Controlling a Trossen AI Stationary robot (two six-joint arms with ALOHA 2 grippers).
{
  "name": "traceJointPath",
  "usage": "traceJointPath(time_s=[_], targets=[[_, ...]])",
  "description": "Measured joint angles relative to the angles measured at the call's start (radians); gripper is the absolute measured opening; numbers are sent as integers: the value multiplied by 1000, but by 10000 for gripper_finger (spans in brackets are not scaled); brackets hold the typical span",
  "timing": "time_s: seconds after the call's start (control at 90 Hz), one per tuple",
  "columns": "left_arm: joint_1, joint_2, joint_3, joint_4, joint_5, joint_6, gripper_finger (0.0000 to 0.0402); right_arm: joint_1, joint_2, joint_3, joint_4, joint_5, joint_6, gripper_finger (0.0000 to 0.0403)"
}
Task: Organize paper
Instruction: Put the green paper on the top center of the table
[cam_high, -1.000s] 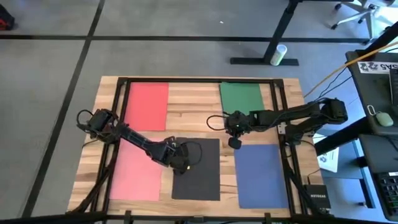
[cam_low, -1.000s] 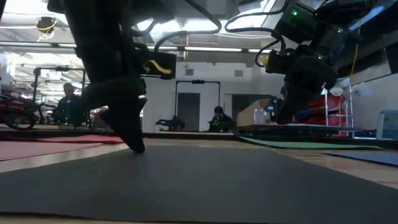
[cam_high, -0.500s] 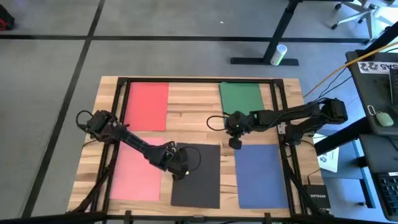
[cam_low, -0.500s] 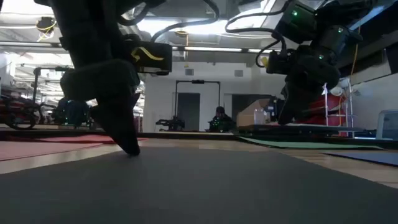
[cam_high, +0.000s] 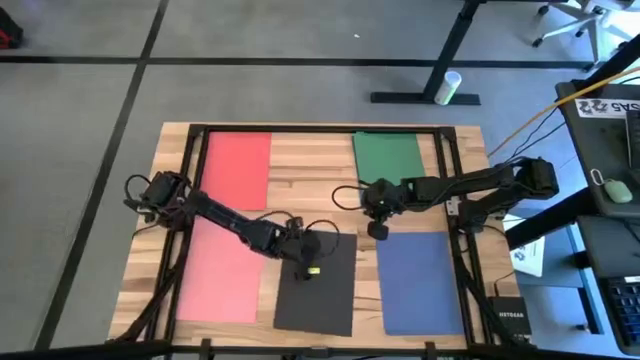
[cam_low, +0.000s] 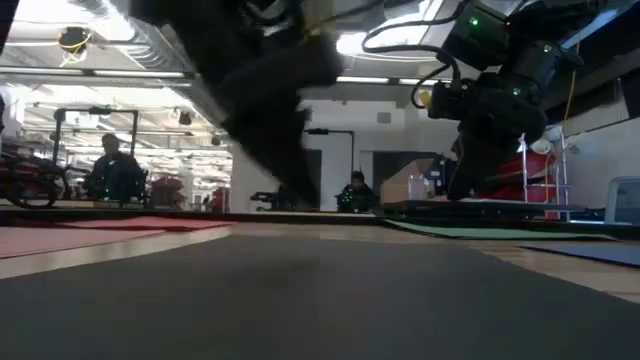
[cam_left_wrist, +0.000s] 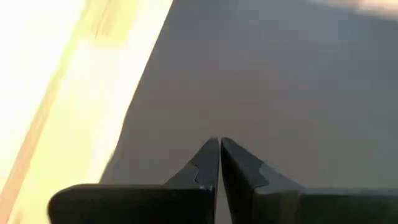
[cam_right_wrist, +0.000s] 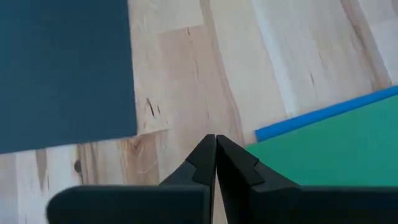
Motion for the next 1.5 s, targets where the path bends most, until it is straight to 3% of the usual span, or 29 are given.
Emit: traceJointPath(time_s=[0.244, 0.456, 0.944, 1.033, 1.189, 1.5], targets=[[46, 42, 1, 215, 87, 121, 0, 0, 0, 0, 2, 1, -2, 0], [71, 138, 1, 346, 124, 122, 0, 0, 0, 0, -3, 20, -3, 0], [78, 162, 2, 345, 28, 88, 0, 0, 0, 0, -32, 28, -25, 0], [78, 151, 2, 343, 24, 90, 0, 12, 0, 0, -35, 71, -36, 3], [76, 97, 2, 358, 23, 94, 0, 32, 0, 0, -32, 208, -76, 28], [53, 57, 2, 297, 23, 105, 0, 61, 115, 0, -25, 218, -107, 102]])
